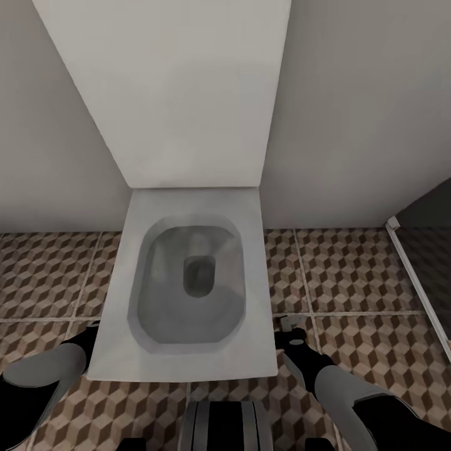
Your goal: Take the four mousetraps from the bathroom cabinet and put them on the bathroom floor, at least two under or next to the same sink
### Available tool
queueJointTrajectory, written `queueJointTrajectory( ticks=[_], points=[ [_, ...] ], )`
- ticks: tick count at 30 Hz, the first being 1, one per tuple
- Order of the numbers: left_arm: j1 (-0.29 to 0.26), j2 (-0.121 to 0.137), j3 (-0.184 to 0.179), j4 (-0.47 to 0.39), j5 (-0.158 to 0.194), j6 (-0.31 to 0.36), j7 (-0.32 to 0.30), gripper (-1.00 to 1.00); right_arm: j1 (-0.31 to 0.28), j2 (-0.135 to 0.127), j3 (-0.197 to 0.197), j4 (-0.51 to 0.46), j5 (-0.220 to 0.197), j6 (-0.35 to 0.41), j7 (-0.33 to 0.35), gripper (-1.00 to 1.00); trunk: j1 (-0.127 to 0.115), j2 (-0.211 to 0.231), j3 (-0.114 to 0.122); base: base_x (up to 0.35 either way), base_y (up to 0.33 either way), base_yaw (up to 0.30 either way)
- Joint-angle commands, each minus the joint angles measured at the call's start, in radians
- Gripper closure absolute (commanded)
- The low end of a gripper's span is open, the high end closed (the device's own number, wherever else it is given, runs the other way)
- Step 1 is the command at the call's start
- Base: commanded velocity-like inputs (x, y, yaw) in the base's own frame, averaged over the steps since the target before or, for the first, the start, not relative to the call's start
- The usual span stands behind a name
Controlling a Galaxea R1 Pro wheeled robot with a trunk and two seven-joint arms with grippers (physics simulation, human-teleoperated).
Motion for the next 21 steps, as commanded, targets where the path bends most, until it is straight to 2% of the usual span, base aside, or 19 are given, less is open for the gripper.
queueJointTrajectory(
  ticks=[1, 21],
  points=[
    [0.000, 0.000, -0.008, -0.001, 0.007, 0.002, 0.004, -1.00, 0.000, 0.000, 0.006, 0.000, 0.001, 0.001, -0.005, -1.00, 0.000, 0.000, 0.000, 0.000, 0.000, 0.000],
    [-0.001, 0.002, -0.008, 0.000, 0.007, 0.001, 0.004, -1.00, 0.000, -0.003, 0.006, 0.000, 0.001, 0.001, -0.004, -1.00, 0.000, 0.000, 0.000, 0.000, 0.000, 0.000]
  ],
)
